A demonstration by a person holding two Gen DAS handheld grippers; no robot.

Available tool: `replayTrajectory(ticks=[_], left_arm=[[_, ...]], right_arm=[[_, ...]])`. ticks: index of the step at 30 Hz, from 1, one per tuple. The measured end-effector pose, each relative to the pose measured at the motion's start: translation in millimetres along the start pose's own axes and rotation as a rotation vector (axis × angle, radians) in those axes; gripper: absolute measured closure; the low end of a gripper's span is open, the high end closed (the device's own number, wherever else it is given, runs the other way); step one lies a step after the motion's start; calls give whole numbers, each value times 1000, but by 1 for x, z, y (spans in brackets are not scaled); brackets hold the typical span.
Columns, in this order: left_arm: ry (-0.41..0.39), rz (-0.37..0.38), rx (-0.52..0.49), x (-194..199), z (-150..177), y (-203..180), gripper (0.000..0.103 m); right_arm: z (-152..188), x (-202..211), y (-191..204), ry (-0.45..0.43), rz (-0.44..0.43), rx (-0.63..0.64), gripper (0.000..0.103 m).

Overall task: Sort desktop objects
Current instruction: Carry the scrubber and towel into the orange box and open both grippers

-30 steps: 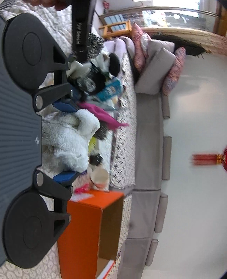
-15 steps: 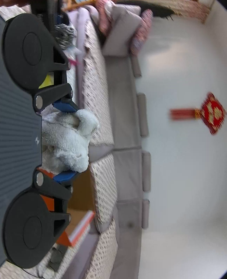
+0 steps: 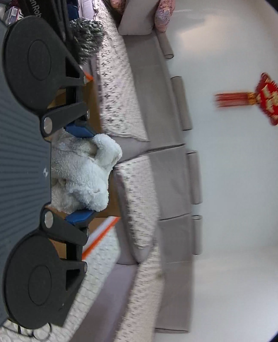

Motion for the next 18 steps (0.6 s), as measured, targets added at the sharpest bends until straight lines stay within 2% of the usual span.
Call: replayTrajectory(ticks=[7,11,13,18], left_arm=[[91,-12,-22,-39,18,12,57],[155,-48,-15,-56,26,30,57],[163,-62,-24,-63,25,34,57],[191,-83,-44,-58,28,43,56]], right_arm=[[0,-26,-22,66,16,-12,37],[0,-37,-26,142,37,6,37],[7,-40,-21,195,45,27,37],[17,-39,-16,291,68,55,36]])
Point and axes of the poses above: each gripper's, at about its wrist camera, not at the fingertips, and x roughly against the way its jaws point, y to its left, z to its underside, the point moved 8 cm from there along -x, roughly the way its jaws point, and after that the axes turned 7 degrees about x, right-handed, at the moved point
